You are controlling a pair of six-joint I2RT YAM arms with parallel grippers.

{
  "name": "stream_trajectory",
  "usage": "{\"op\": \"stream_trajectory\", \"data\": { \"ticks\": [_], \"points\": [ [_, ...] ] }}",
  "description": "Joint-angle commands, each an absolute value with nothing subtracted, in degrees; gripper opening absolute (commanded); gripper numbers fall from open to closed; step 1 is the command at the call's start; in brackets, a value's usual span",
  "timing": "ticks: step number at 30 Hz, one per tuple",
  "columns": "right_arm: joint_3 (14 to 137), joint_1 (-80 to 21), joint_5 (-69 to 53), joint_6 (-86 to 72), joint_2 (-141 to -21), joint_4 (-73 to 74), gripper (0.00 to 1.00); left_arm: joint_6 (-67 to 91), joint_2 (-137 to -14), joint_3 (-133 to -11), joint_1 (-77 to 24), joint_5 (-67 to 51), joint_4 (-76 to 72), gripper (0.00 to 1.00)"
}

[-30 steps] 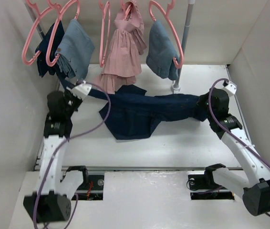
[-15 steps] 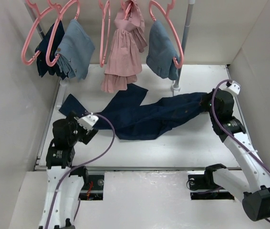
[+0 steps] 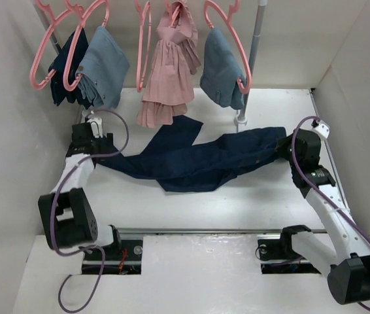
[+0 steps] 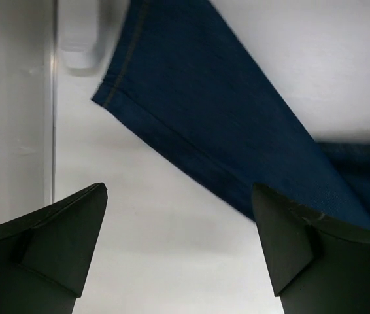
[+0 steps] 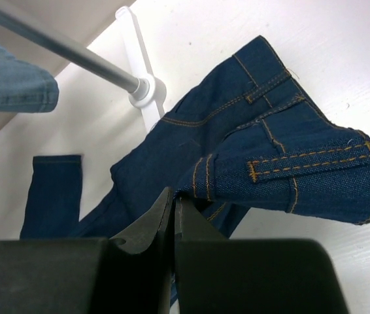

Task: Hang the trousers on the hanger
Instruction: Flatten out the trousers at the center of the board.

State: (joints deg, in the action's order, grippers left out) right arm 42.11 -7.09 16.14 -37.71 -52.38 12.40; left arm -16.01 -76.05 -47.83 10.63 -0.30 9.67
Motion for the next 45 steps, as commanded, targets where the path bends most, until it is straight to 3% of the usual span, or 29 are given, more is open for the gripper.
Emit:
{"op": "stream_trajectory", "data": {
  "ticks": [1,15,23,24,27,28,29,33,40,45],
  "points": [
    [42.8,-6.68,13.71,-35.95,-51.68,8.79,0.0,-7.49,-80.84,-52.11,13.34,5.0,3.43,0.91],
    [46.05,-7.29,13.71,-31.38,-57.56,8.79,0.0,4.22,-112.32,-75.32,18.63,2.9,7.38,0.93],
    [47.1,-7.29,14.94,-33.05,-56.95,8.79,0.0,1.85,-110.22,-68.56,19.15,3.16,8.87,0.74],
    [47.11,-7.29,14.94,-33.57,-56.95,8.79,0.0,1.24,-110.21,-66.73,19.16,3.77,8.88,0.7],
    [48.25,-7.29,15.56,-33.57,-56.95,8.79,0.0,-0.96,-108.46,-63.47,19.69,4.31,8.18,0.42],
    [48.77,-7.29,15.56,-33.57,-57.48,8.79,0.0,-0.97,-107.15,-62.94,19.69,4.31,8.17,0.29],
    [48.78,-7.29,15.56,-33.57,-57.48,8.79,0.0,-0.97,-106.27,-62.41,19.69,4.31,8.17,0.0],
    [51.76,-6.77,15.56,-31.56,-60.02,8.79,0.0,-3.77,-100.04,-61.09,20.21,5.09,8.7,0.0],
    [61.17,-5.72,11.34,-27.95,-65.65,6.68,0.0,-24.06,-88.34,-61.17,23.73,11.06,13.7,0.0],
    [55.03,-1.85,18.88,-41.45,-55.93,16.29,0.0,-33.74,-85.52,-55.91,25.75,14.14,24.68,0.0]
  ]
}}
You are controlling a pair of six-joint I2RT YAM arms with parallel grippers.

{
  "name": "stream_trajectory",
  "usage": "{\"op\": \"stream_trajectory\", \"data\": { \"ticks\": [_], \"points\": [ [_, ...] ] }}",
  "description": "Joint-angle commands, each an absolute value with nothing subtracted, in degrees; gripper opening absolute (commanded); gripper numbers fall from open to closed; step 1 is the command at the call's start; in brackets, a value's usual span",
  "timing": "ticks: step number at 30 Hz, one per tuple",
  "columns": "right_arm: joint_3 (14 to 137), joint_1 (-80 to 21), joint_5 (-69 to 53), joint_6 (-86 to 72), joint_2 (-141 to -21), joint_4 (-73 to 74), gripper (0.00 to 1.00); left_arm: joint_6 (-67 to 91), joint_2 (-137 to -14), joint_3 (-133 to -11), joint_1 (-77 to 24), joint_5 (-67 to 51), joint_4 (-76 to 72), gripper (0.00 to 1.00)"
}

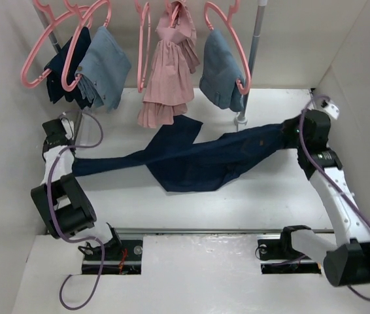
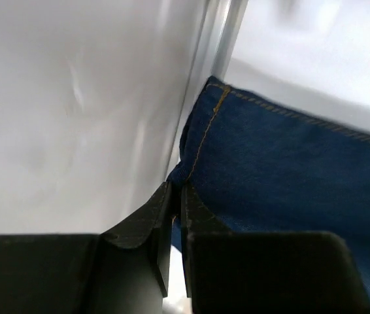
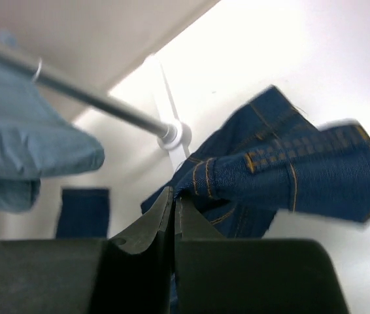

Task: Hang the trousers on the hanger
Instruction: Flatten out the trousers at the center of the board.

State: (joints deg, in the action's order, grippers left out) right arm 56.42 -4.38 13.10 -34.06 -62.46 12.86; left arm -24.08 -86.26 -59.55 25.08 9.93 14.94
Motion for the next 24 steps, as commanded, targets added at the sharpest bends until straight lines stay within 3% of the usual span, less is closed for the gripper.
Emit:
{"op": "stream_trajectory", "data": {
  "ticks": [1,3,7,10,17,19,21,24],
  "points": [
    [53.63,-1.32,20.81,-47.49,-54.59,19.31,0.0,-34.53,-85.52,-54.94,26.36,14.85,25.83,0.0],
    [48.03,-0.8,24.08,-54.02,-51.96,24.15,0.06,-36.64,-84.21,-51.53,26.98,16.61,26.72,0.0],
    [40.7,-0.09,26.53,-72.82,-45.37,37.57,0.97,-39.55,-79.56,-45.89,26.98,18.11,24.71,0.0],
    [39.56,-0.09,30.84,-81.64,-42.9,42.09,1.0,-41.12,-77.26,-43.52,26.98,18.11,24.7,0.0],
    [43.32,-0.09,38.14,-80.86,-45.87,42.28,1.0,-44.21,-75.5,-41.31,26.98,17.49,22.77,0.0],
    [43.86,-0.09,38.14,-74.39,-49.47,39.14,1.0,-44.82,-75.5,-41.31,26.98,17.49,22.07,0.0],
    [42.81,-0.09,34.91,-62.38,-52.28,26.27,1.0,-45.43,-75.5,-41.31,26.98,18.01,20.75,0.0],
    [48.3,1.14,30.69,-52.06,-63.16,24.08,1.0,-46.58,-76.03,-42.36,26.98,18.54,19.52,0.0]
  ]
}}
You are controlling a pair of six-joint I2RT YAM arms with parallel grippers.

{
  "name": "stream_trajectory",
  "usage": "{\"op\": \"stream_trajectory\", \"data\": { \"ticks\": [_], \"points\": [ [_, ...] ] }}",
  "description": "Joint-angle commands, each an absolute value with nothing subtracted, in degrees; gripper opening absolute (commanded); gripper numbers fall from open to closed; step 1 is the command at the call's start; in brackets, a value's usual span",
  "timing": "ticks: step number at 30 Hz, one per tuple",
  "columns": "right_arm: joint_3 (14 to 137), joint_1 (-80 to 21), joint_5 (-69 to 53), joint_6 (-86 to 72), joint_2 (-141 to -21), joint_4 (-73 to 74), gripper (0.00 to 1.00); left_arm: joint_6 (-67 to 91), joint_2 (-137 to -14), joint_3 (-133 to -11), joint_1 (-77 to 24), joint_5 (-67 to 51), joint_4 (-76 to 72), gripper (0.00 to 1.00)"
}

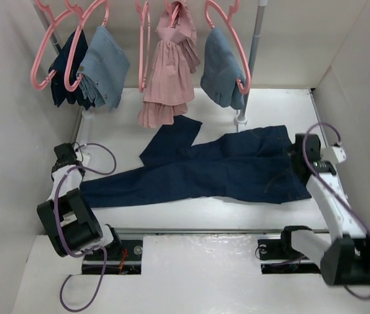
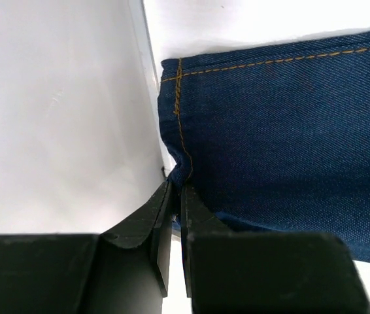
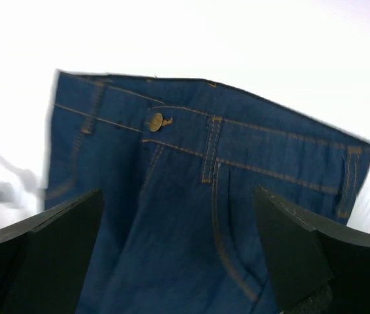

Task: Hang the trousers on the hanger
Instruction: Flatten out the trousers at the center of the board.

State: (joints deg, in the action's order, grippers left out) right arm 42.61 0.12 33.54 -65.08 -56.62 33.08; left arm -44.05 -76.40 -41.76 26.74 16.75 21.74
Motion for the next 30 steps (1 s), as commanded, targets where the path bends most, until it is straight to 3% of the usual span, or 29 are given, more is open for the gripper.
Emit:
{"op": "stream_trajectory", "data": {
  "ticks": [1,8,10,11,14,15,20,21,24,26,30],
  "points": [
    [50.51,1.75,29.54,-48.64,-69.72,24.08,1.0,-46.58,-76.55,-43.06,26.98,19.33,19.51,0.0],
    [58.7,6.94,20.66,-47.37,-88.21,23.47,1.0,-51.33,-76.03,-40.09,26.98,23.12,17.05,0.0],
    [58.71,8.6,17.69,-47.98,-90.87,23.47,1.0,-51.33,-76.03,-41.82,26.98,18.22,21.85,0.0],
    [58.71,9.48,16.71,-48.86,-91.75,23.99,1.0,-50.37,-75.33,-43.31,26.98,15.32,24.15,0.21],
    [55.56,13.08,15.29,-52.73,-92.37,23.47,1.0,-48.35,-73.57,-51.46,26.98,0.04,32.31,0.48],
    [55.55,13.1,16.08,-52.73,-92.37,23.47,1.0,-48.34,-72.87,-53.33,26.98,-3.57,33.39,0.64],
    [57.47,10.65,23.78,-51.86,-89.22,26.19,0.98,-47.19,-72.17,-58.27,22.08,-15.01,34.8,0.67],
    [59.31,9.24,25.82,-48.81,-87.73,26.19,0.98,-47.89,-71.11,-56.88,18.23,-15.81,33.93,0.78],
    [63.52,4.41,26.21,-40.46,-87.19,21.81,0.98,-43.46,-70.58,-52.67,10.92,-15.3,28.07,0.86],
    [66.87,4.39,20.51,-34.66,-91.39,19.25,0.98,-38.35,-72.33,-50.98,5.39,-14.77,23.93,0.86],
    [80.74,4.92,14.6,-33.32,-104.48,27.84,0.98,-27.35,-77.77,-50.36,0.8,-14.76,16.53,0.86]
  ]
}}
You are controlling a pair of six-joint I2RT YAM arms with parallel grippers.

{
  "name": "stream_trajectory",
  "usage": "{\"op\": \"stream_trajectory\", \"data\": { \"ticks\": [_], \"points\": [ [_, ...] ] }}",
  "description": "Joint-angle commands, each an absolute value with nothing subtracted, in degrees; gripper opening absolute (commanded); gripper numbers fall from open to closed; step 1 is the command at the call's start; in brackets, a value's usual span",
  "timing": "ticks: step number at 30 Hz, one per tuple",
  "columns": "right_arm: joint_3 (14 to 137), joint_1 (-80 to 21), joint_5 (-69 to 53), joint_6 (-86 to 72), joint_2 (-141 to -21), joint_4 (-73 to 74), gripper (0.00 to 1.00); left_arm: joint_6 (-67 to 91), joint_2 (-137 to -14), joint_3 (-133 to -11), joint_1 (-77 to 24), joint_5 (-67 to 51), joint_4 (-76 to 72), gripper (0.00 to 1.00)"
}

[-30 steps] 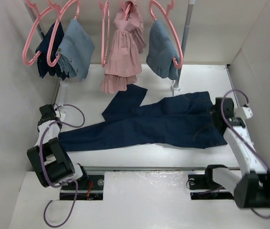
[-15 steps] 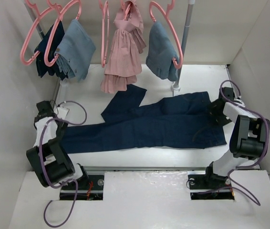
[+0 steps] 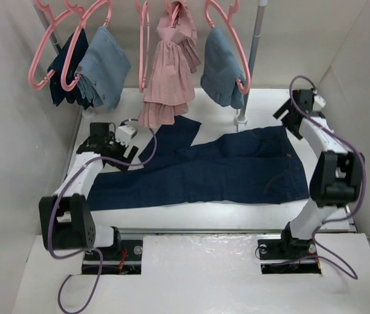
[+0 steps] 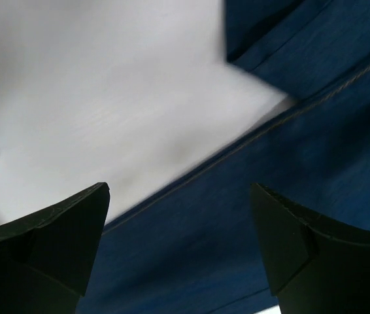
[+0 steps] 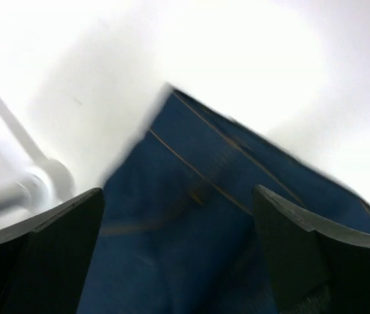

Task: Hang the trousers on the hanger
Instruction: Flatten out the trousers at the center of the board.

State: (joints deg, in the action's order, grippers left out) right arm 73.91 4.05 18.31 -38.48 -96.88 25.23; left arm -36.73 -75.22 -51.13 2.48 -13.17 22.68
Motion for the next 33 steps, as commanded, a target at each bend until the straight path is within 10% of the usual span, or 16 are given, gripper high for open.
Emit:
{"op": "stream_trajectory", "data": {
  "ticks": [1,13,15,19,20,23,30,33],
  "points": [
    [85.03,4.92,13.37,-33.31,-106.68,29.08,0.98,-25.77,-78.65,-51.41,-0.34,-14.24,14.09,0.86],
    [105.55,4.92,10.55,-26.11,-128.13,40.15,0.97,-19.78,-97.63,-60.29,-14.58,-4.93,10.11,0.88],
    [105.56,4.92,10.55,-25.22,-128.14,40.17,0.9,-19.78,-98.35,-60.29,-15.11,-2.91,10.11,0.74],
    [104.16,5.53,11.34,-24.7,-128.14,39.55,0.46,-22.23,-99.14,-57.05,-15.12,-0.1,8.88,0.35],
    [104.15,5.54,10.73,-24.7,-128.14,39.55,0.18,-22.24,-98.62,-56.43,-15.12,0.52,8.88,0.27],
    [102.06,7.12,10.02,-24.7,-127.01,38.5,0.0,-23.64,-96.95,-54.67,-14.33,2.54,10.36,0.0],
    [93.52,8.26,10.73,-20.66,-118.4,33.41,0.0,-36.35,-85.53,-54.92,-7.29,-9.01,33.0,0.03],
    [90.54,5.99,11.42,-20.13,-116.02,32.34,0.0,-50.44,-82.28,-57.47,-6.77,-22.57,46.89,0.56]
  ]
}}
